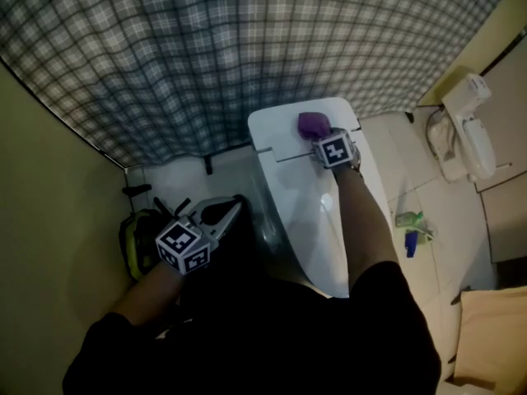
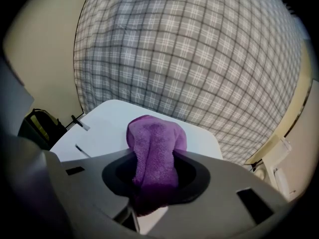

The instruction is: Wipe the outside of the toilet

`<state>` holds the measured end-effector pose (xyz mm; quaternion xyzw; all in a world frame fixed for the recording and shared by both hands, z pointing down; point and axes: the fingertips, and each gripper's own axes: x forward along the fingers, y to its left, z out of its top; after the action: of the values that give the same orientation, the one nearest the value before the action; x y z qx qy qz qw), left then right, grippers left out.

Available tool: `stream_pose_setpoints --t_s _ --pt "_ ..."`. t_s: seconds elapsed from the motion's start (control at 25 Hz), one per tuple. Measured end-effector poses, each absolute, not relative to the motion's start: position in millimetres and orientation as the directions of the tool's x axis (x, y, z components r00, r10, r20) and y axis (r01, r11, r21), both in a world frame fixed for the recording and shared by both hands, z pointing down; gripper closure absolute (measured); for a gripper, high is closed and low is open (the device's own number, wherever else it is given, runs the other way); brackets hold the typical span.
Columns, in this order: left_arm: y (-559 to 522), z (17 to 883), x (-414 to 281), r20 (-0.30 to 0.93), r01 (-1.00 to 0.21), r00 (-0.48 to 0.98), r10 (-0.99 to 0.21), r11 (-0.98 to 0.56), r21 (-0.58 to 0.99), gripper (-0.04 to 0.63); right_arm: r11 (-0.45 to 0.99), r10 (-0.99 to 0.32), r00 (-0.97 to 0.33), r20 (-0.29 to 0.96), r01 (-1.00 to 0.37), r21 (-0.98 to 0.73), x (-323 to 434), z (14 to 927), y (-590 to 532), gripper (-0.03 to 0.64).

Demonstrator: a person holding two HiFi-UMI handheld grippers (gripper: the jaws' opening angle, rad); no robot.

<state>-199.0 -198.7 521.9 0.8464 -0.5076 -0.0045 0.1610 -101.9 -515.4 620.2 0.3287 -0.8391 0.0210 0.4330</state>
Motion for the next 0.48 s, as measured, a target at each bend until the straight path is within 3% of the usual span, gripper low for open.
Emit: stream_pose_setpoints --t_s 0.48 --pt "-205.4 535.3 -198.9 0.165 -0.865 0.46 -0.872 -0.399 0.304 0.591 0.765 -0.549 -0.384 0.742 -0.589 0.261 -112.1 631.7 -554.2 0.488"
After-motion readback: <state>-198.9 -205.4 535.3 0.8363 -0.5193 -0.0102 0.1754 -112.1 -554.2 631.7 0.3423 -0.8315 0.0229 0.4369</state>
